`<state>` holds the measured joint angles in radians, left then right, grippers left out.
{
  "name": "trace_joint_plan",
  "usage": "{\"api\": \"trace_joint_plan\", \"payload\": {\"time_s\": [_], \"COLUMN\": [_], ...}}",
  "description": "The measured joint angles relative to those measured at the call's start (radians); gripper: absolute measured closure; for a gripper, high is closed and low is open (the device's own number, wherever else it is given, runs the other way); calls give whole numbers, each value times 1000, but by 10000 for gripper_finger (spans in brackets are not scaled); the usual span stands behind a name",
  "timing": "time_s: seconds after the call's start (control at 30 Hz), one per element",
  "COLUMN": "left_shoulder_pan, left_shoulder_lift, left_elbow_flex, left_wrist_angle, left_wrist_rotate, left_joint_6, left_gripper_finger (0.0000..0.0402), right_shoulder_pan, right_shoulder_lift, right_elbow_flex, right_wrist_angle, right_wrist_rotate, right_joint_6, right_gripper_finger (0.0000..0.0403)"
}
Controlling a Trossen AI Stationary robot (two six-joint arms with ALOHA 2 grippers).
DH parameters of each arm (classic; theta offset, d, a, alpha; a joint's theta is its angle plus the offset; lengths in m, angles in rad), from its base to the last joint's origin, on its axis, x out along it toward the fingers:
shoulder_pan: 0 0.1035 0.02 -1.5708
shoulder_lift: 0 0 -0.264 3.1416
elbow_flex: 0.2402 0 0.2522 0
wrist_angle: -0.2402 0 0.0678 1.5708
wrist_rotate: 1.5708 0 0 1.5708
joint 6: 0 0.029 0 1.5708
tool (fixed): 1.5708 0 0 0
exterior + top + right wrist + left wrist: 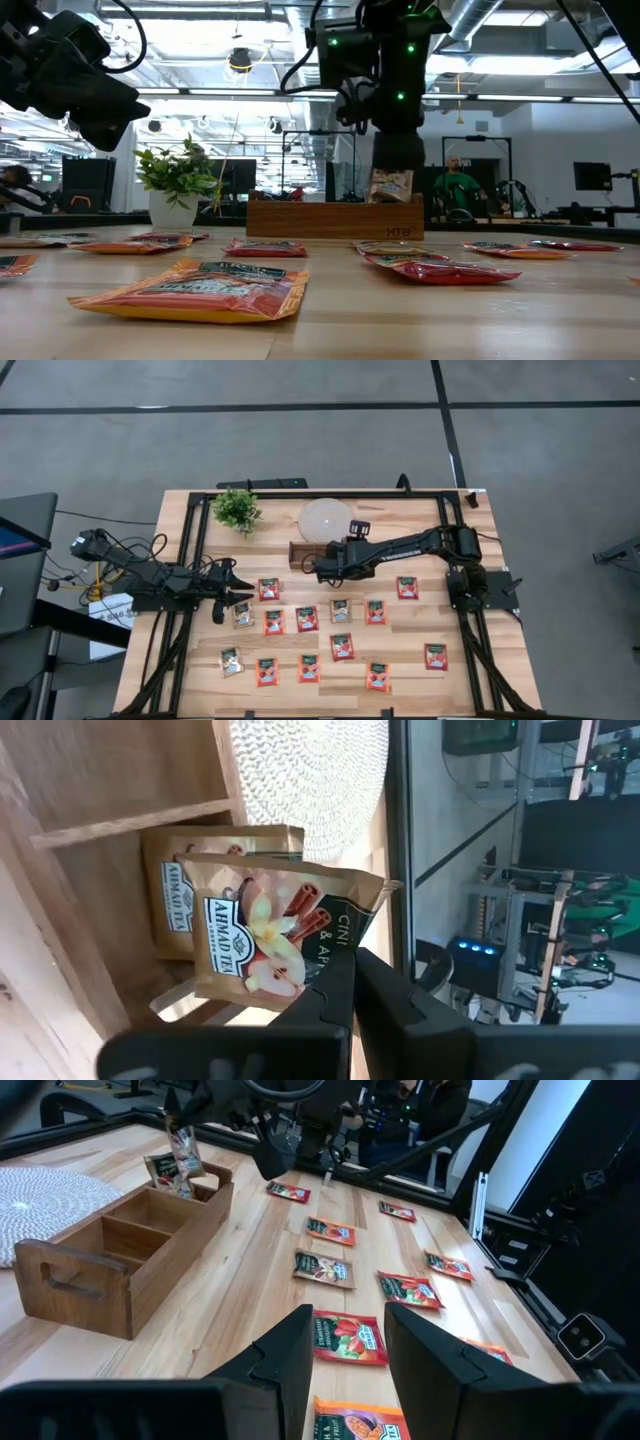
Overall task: Pick & Place Tea
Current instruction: Put the brown tea bag into the right section of the wooden organizer
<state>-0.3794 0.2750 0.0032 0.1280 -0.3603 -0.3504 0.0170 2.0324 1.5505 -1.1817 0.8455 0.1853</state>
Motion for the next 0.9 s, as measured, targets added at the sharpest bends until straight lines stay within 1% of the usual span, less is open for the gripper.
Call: {"api": "trace_joint_plan", "payload": {"time_s": [0.7,0.9], "left_shoulder_pan": [0,0], "left_shoulder_lift": [0,0], "left_elbow_flex": [0,0], "left_wrist_angle": [0,0], "left_wrist_rotate": [0,0], "left_joint_6": [-6,-6], "left_gripper_finger": [284,284], "right_shoulder_pan": [-4,-20], "right_shoulder_lift": [1,2], "right_elbow_flex": [0,0], "right_wrist_angle": [23,24], "right_wrist_rotate": [-18,-88], "right_joint_6": [-28,-27], "right_gripper_finger": [403,403]}}
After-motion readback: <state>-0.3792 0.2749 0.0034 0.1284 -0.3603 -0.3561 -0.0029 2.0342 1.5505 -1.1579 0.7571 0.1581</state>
